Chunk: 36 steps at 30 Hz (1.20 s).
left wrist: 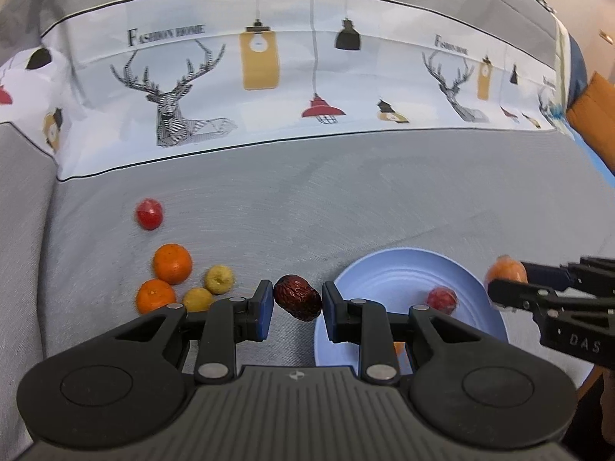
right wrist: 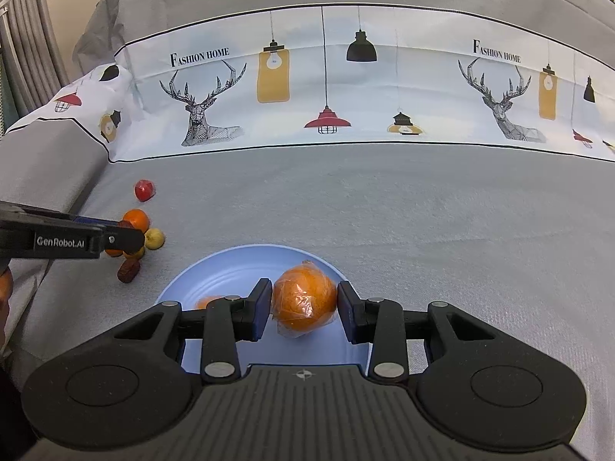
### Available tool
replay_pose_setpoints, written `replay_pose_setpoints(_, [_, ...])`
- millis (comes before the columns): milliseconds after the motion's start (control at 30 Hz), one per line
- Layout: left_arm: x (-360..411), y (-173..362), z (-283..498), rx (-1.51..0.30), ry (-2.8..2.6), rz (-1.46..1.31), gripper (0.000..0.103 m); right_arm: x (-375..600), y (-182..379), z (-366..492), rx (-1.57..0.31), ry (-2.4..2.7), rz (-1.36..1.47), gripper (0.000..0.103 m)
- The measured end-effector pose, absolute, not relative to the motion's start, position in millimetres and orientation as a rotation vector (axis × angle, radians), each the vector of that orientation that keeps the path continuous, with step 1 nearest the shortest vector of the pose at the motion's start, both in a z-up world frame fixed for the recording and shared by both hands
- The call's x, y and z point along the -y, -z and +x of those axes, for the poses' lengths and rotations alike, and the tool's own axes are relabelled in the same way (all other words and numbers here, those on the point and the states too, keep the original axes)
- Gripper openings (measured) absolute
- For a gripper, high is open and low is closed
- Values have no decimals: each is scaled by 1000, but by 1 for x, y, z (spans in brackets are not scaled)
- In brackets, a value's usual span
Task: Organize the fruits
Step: 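Carry the netted mandarin over the plate with the right tool while the left tool holds the date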
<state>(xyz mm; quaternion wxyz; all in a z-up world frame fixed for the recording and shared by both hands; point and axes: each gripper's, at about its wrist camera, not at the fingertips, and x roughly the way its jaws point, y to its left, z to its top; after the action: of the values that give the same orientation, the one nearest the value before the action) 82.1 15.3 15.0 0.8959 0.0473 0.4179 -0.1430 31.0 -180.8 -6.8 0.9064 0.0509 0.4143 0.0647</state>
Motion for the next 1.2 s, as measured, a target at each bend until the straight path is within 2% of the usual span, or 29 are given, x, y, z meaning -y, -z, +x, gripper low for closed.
replay_pose_setpoints(767, [49,11,40,-859,656,378,30,182,16,34,-895,-93,104,39])
replay_pose_setpoints(1200, [51,11,38,-855,664,389,30,178,18,36,-923,-105,84,39])
